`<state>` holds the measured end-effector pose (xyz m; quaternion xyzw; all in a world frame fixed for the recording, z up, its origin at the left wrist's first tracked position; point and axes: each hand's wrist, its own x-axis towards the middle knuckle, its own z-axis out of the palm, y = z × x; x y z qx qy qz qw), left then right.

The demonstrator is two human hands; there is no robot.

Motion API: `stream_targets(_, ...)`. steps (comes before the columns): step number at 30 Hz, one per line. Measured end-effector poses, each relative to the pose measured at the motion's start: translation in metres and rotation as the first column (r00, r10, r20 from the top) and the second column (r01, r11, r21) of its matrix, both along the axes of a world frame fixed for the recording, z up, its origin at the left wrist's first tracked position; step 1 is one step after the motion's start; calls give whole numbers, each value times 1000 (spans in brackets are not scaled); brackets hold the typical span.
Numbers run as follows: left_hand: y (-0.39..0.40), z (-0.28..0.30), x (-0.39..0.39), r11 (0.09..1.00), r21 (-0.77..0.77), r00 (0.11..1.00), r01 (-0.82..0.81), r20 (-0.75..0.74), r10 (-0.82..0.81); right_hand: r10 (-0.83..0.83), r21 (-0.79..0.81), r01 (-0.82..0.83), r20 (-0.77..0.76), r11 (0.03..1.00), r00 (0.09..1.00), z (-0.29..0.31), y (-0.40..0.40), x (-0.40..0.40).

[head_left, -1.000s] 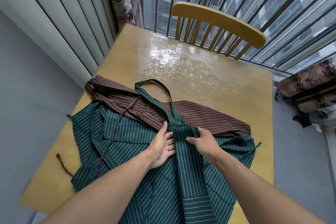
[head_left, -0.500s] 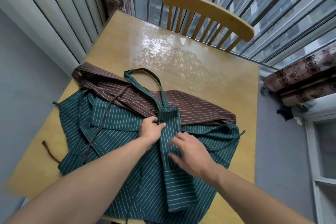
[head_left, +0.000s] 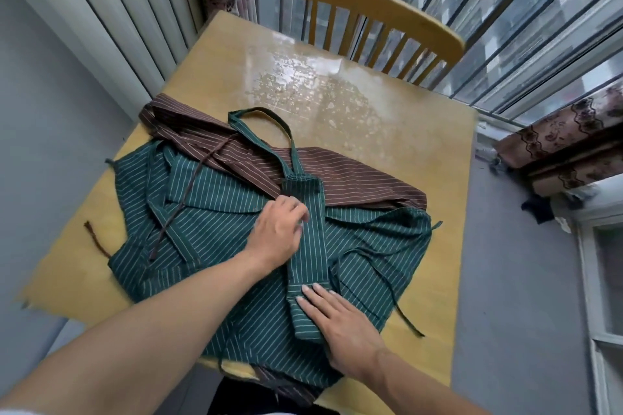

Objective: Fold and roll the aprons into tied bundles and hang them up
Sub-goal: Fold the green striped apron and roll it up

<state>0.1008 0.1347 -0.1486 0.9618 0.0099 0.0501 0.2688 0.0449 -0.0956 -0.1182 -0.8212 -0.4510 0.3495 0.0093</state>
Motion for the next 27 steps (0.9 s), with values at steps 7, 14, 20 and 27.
stream_targets(7, -4, 8, -56, 899, 141, 837, 415, -448, -316, -165, 232, 170, -37, 958, 986, 36, 1, 3)
stream_targets(14, -15, 53, -94, 892, -451, 710, 2, -628, -319, -442, 228, 645, -563, 729, 698, 97, 12, 61)
stream_targets(20, -24, 46, -95, 590, -634, 752, -500, -656, -67, -547, 150, 824, -681, 546, 487, 77, 51, 95)
stream_targets(27, -31, 30, -93, 427, -680, 787, -596, -599, 145, -591, 4, 888, -744, 461, 310, 55, 71, 97)
